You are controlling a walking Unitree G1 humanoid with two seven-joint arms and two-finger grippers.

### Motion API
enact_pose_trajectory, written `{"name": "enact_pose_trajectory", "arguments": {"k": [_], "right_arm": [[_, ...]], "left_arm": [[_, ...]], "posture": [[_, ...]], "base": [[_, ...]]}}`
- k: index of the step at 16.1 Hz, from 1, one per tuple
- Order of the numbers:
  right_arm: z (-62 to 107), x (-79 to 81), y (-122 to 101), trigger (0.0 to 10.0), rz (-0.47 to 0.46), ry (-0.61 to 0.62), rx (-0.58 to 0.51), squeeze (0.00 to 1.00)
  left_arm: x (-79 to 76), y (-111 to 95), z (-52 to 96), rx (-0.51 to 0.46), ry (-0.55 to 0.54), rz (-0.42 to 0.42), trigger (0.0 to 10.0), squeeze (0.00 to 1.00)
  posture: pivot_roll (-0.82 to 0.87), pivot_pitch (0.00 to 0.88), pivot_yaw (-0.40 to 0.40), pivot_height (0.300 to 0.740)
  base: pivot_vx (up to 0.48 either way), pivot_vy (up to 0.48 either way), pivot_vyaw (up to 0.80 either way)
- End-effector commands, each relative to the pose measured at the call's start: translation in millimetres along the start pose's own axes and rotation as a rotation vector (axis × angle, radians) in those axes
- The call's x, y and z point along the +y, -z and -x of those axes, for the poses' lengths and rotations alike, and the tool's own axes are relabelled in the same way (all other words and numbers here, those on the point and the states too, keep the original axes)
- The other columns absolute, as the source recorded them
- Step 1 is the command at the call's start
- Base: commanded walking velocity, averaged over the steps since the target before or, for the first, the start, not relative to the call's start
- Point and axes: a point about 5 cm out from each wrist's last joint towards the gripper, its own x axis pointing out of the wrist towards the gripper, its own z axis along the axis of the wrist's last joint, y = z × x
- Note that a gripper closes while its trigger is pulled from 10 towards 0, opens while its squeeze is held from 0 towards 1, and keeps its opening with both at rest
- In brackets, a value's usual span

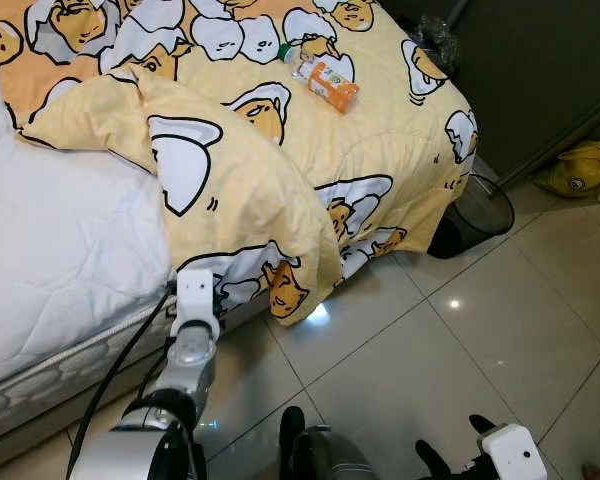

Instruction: Clean up the room

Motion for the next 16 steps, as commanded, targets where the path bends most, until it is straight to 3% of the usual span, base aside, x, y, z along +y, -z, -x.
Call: {"name": "enact_pose_trajectory", "arguments": {"k": [1, 10, 12, 13, 14, 16], "right_arm": [[4.2, -3.9, 5.4, 10.0, 0.003, 0.016, 0.036, 0.00], [-7.8, -4.1, 1.5, 10.0, -0.005, 0.030, 0.013, 0.00], [-26.9, -7.0, -4.7, 10.0, -0.011, 0.053, -0.029, 0.00], [-40.6, -8.2, -10.5, 10.0, -0.022, 0.072, -0.062, 0.00], [-40.6, -8.2, -10.5, 10.0, -0.022, 0.072, -0.062, 0.00], [-59.1, -7.7, -18.1, 10.0, -0.037, 0.086, -0.100, 0.00]], "left_arm": [[-13.7, 10.0, 4.8, 0.050, 0.065, 0.005, 0.0, 0.00], [-9.7, 19.0, 5.8, 0.105, 0.122, -0.020, 0.0, 0.00], [-7.0, 20.5, 5.9, 0.103, 0.151, -0.033, 0.0, 0.00], [-3.0, 24.2, 6.5, 0.114, 0.159, -0.052, 10.0, 0.00], [-3.0, 24.2, 6.5, 0.114, 0.159, -0.052, 10.0, 0.00], [4.5, 32.2, 9.0, 0.123, 0.173, -0.086, 10.0, 0.00]], "posture": [[-0.17, 0.344, -0.241, 0.740], [-0.16, 0.332, -0.219, 0.740], [-0.09, 0.260, -0.157, 0.740], [-0.06, 0.223, -0.123, 0.740], [-0.06, 0.223, -0.123, 0.740], [-0.02, 0.162, -0.082, 0.740]], "base": [[0.000, 0.000, 0.00], [0.000, 0.000, 0.00], [0.000, 0.000, 0.00], [0.000, 0.000, 0.00], [0.000, 0.000, 0.00], [0.000, 0.000, 0.00]]}}
